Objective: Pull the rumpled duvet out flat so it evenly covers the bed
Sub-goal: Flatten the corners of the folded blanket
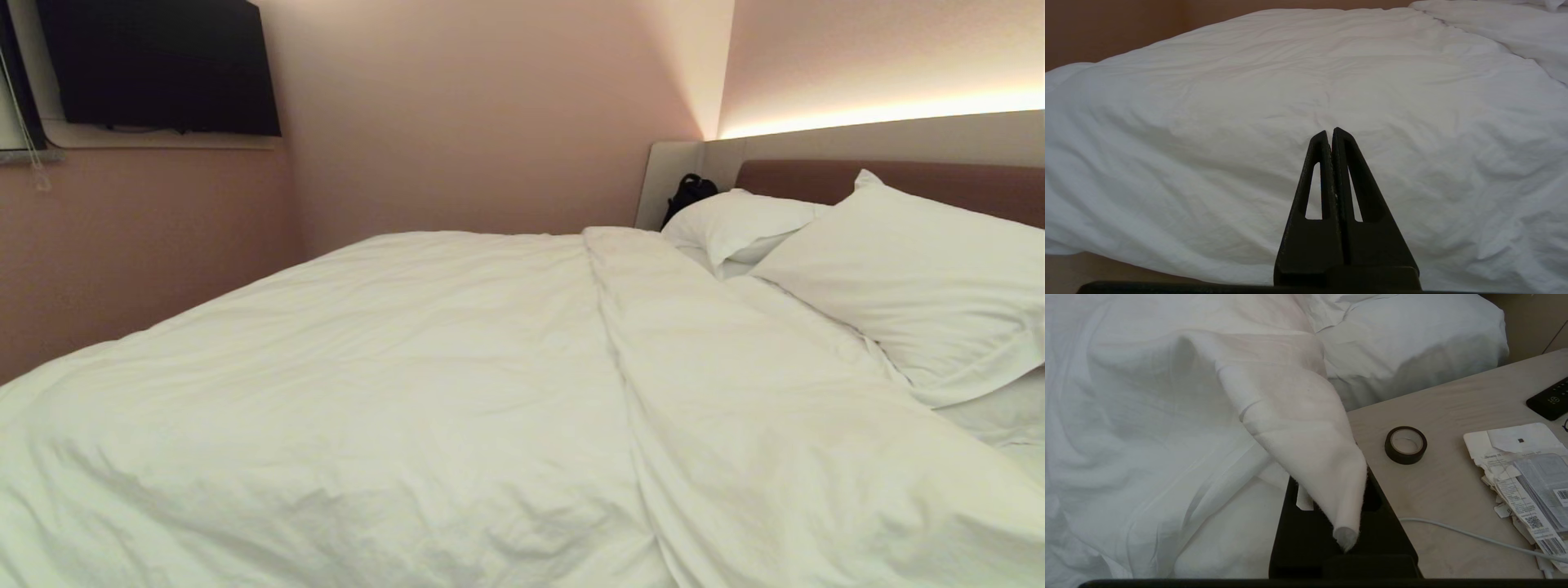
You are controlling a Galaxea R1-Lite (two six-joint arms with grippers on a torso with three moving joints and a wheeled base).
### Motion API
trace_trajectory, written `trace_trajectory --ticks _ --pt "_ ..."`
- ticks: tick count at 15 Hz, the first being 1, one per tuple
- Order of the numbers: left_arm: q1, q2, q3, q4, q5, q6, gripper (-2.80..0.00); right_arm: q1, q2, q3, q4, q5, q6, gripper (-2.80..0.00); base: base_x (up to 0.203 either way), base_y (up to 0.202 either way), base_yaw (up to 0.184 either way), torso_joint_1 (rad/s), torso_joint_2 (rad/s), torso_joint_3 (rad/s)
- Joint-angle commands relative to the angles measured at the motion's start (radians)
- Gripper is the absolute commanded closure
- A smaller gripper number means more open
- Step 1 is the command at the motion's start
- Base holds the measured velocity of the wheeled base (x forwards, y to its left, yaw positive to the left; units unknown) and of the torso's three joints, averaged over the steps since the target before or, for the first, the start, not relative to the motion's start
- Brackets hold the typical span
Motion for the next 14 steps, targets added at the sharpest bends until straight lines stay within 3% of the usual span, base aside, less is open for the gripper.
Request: trace_trajectory --ticks 1,4,5,14 --pt "0.000 0.000 0.000 0.000 0.000 0.000 0.00 0.001 -0.002 0.000 0.003 -0.004 0.002 0.00 0.000 0.000 0.000 0.000 0.00 0.000" --pt "0.000 0.000 0.000 0.000 0.000 0.000 0.00 0.001 -0.002 0.002 0.003 -0.004 0.002 0.00 0.000 0.000 0.000 0.000 0.00 0.000" --pt "0.000 0.000 0.000 0.000 0.000 0.000 0.00 0.001 -0.004 0.002 0.003 -0.003 0.002 -2.80 0.000 0.000 0.000 0.000 0.00 0.000" --pt "0.000 0.000 0.000 0.000 0.000 0.000 0.00 0.001 0.001 -0.006 0.000 -0.003 -0.002 -2.80 0.000 0.000 0.000 0.000 0.00 0.000"
